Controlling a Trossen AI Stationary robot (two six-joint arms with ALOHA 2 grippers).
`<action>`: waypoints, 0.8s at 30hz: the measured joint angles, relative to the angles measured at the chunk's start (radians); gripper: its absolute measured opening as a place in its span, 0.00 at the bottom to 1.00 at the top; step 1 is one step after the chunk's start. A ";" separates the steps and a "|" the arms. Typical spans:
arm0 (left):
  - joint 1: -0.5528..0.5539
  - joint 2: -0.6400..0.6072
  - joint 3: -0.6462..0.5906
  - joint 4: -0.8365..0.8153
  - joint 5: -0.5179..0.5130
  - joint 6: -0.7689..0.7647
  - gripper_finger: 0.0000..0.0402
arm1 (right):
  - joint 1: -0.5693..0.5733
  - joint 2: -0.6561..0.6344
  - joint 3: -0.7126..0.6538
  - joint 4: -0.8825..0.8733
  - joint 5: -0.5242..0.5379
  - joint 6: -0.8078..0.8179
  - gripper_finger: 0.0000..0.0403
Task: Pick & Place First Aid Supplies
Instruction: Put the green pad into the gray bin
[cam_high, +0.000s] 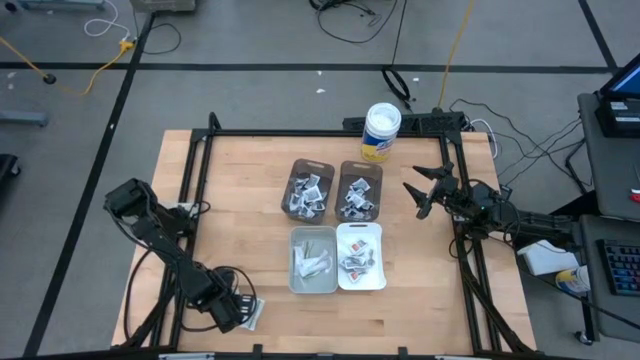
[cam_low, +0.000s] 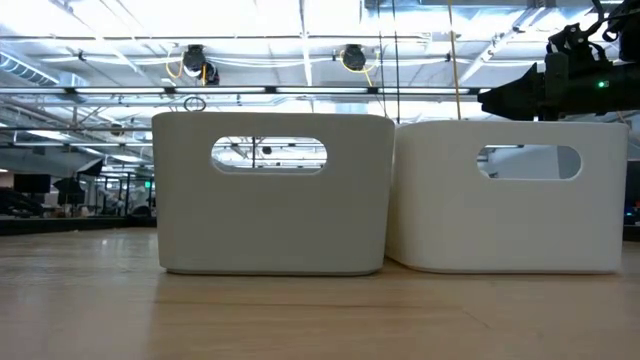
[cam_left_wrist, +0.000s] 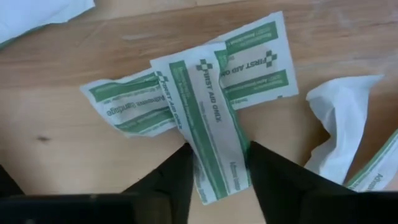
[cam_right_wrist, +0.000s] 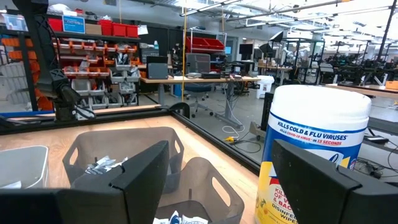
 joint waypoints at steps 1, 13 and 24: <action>0.000 0.000 0.000 0.002 0.001 0.001 0.36 | 0.000 0.000 0.000 0.000 0.000 0.000 0.69; 0.017 -0.009 0.020 -0.023 0.018 0.025 0.08 | 0.000 0.000 0.000 0.000 0.000 0.000 0.69; 0.123 -0.112 0.144 -0.336 0.017 0.213 0.05 | 0.000 0.000 0.000 0.000 0.000 0.000 0.69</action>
